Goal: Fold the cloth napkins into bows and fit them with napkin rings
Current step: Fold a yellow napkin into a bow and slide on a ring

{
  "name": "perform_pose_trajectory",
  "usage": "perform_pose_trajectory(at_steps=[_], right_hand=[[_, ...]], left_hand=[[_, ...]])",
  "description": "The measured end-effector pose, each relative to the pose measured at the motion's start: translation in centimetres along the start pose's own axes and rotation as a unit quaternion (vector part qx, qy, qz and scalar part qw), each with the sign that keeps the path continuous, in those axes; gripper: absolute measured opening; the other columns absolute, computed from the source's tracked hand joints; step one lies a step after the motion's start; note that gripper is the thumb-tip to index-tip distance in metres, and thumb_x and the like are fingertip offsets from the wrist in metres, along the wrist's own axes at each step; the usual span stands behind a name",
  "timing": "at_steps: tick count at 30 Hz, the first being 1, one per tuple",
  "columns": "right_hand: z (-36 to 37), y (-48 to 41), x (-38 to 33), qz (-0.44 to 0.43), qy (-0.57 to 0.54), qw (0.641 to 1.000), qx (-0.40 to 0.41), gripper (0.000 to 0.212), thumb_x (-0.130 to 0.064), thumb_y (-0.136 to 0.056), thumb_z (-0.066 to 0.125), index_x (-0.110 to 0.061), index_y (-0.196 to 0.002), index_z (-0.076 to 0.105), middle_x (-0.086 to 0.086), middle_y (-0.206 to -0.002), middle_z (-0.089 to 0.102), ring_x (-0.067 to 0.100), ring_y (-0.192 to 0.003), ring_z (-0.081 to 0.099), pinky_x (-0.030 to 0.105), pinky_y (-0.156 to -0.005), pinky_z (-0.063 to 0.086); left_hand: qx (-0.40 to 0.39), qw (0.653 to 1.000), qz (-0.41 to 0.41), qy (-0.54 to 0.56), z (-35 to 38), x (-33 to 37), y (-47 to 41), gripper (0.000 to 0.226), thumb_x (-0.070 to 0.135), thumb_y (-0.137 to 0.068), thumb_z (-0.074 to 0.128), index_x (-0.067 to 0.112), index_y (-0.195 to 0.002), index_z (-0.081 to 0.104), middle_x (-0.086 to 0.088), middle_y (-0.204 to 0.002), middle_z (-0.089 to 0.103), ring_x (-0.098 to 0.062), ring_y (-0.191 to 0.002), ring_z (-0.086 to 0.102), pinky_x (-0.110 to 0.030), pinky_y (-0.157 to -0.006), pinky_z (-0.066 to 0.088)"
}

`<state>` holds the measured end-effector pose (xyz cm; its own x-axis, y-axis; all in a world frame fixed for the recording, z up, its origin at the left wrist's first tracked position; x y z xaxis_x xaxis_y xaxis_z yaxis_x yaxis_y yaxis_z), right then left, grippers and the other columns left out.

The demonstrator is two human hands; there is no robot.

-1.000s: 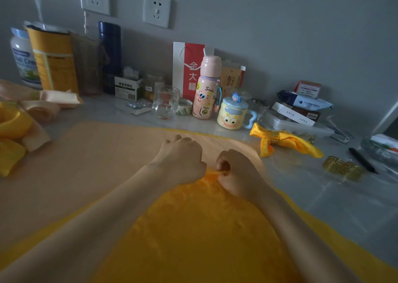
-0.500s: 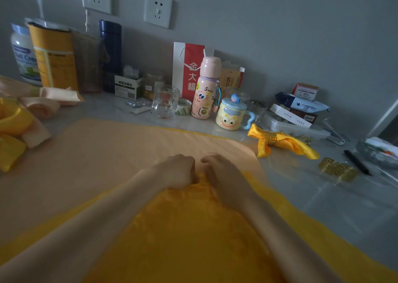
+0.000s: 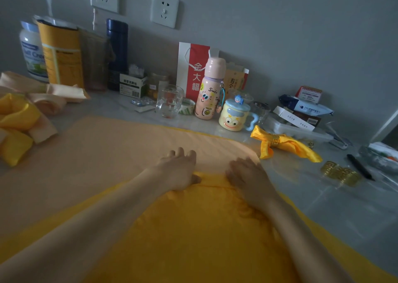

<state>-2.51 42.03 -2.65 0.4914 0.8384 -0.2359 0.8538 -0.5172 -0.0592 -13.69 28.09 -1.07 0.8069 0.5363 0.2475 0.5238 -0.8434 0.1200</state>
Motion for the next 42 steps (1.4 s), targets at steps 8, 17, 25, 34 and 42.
perform_pose_trajectory(at_steps=[8,17,25,34,42], right_hand=[[-2.0,0.0,-2.3,-0.07,-0.099,0.992,-0.036,0.023,-0.015,-0.083,0.068,-0.017,-0.105,0.069,-0.003,-0.11,0.059,0.01,-0.106,0.054,0.025,-0.097,0.042],[-2.3,0.2,-2.4,-0.061,-0.104,0.992,-0.039,0.02,-0.017,-0.08,0.069,-0.023,-0.098,0.068,-0.005,-0.1,0.062,0.009,-0.094,0.055,0.019,-0.083,0.044],[-2.2,0.2,-2.8,-0.065,-0.121,0.99,-0.033,0.015,-0.015,-0.079,0.069,-0.026,-0.087,0.062,-0.008,-0.089,0.06,0.003,-0.081,0.052,0.01,-0.067,0.038],[-2.6,0.5,-3.8,-0.083,-0.037,0.996,0.026,0.015,-0.01,-0.081,0.062,-0.022,-0.079,0.055,-0.009,-0.081,0.051,0.009,-0.077,0.047,0.012,-0.06,0.034],[-2.4,1.4,-5.0,-0.091,0.027,0.991,-0.09,0.031,-0.002,-0.078,0.053,-0.03,-0.07,0.041,-0.007,-0.085,0.045,0.014,-0.083,0.048,0.028,-0.072,0.041]], left_hand=[[0.0,1.0,0.014,-0.015,-0.6,-0.5,0.0,0.049,0.051,-0.093,0.046,0.018,-0.129,0.043,-0.009,-0.132,0.036,-0.029,-0.124,0.034,-0.039,-0.102,0.028],[-0.014,0.998,0.053,0.029,-0.7,-0.2,-0.1,0.044,0.043,-0.09,0.056,0.019,-0.126,0.048,-0.005,-0.128,0.043,-0.023,-0.122,0.04,-0.036,-0.099,0.033],[-0.03,0.995,0.062,0.078,-1.0,-0.6,-0.1,0.042,0.029,-0.088,0.062,0.017,-0.126,0.051,-0.003,-0.129,0.047,-0.019,-0.119,0.045,-0.029,-0.095,0.04],[0.054,0.995,0.077,0.013,-1.4,0.5,0.4,0.019,0.021,-0.083,0.058,0.025,-0.094,0.042,0.002,-0.102,0.046,-0.018,-0.103,0.043,-0.029,-0.085,0.03],[-0.061,0.997,0.048,0.027,-1.5,1.8,1.3,0.026,0.021,-0.091,0.049,0.014,-0.112,0.061,-0.005,-0.117,0.061,-0.02,-0.106,0.056,-0.031,-0.084,0.045]])
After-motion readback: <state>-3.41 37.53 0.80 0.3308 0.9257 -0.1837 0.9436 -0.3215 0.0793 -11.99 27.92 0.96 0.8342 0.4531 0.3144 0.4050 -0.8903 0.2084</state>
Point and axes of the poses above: each hand's wrist, its own y-axis away from the middle knuckle, its own z-axis out of the palm, x = y × z, the point moved 4 cm from there along -y, towards the middle knuckle
